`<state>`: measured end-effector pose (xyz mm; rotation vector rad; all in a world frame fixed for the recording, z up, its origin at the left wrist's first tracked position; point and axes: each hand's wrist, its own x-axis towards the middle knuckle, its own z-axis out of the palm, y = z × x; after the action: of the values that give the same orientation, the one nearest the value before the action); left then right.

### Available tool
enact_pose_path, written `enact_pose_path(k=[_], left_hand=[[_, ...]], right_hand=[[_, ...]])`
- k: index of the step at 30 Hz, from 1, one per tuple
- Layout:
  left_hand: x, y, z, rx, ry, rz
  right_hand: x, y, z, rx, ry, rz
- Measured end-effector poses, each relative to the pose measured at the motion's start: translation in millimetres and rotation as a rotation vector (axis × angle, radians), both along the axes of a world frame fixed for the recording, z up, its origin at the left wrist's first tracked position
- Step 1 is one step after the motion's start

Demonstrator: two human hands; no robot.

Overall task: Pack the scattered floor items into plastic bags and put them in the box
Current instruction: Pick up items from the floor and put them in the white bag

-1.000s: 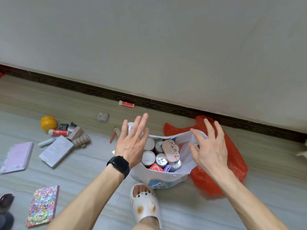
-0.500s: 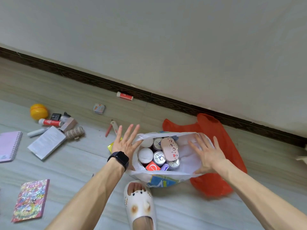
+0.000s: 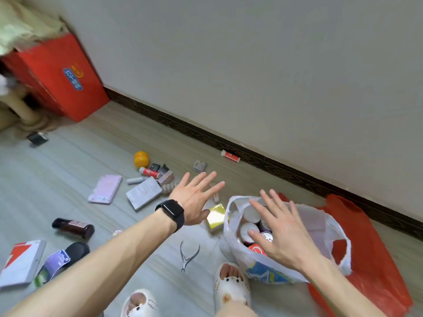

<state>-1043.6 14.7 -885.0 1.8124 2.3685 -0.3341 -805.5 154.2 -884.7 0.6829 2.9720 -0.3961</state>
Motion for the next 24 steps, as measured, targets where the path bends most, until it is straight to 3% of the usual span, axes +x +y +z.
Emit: enact_pose_path(k=[6,13,19,24], left_hand=[[-57.5,-98.3,-0.9,0.008,0.005,0.366],[-80.8,-170.3,-81.1,-0.126,-0.135,0.744],[-94.9,-167.8,-159.4,-0.226,-0.295,0.808],[-145.1,-135.5,-200.0,-0.207,-0.269,0.798]], right_hand=[[-62.4,-42.2,-1.0,-0.043,0.019,0.158],[-136.2,-73.6,-57.4,-0.085,-0.147,0.283],[-179.3,-66.1,-148.6,-0.134,-0.571,0.084],[-198.2,-51.1,-203.5,-0.01,-0.642,-0.122]])
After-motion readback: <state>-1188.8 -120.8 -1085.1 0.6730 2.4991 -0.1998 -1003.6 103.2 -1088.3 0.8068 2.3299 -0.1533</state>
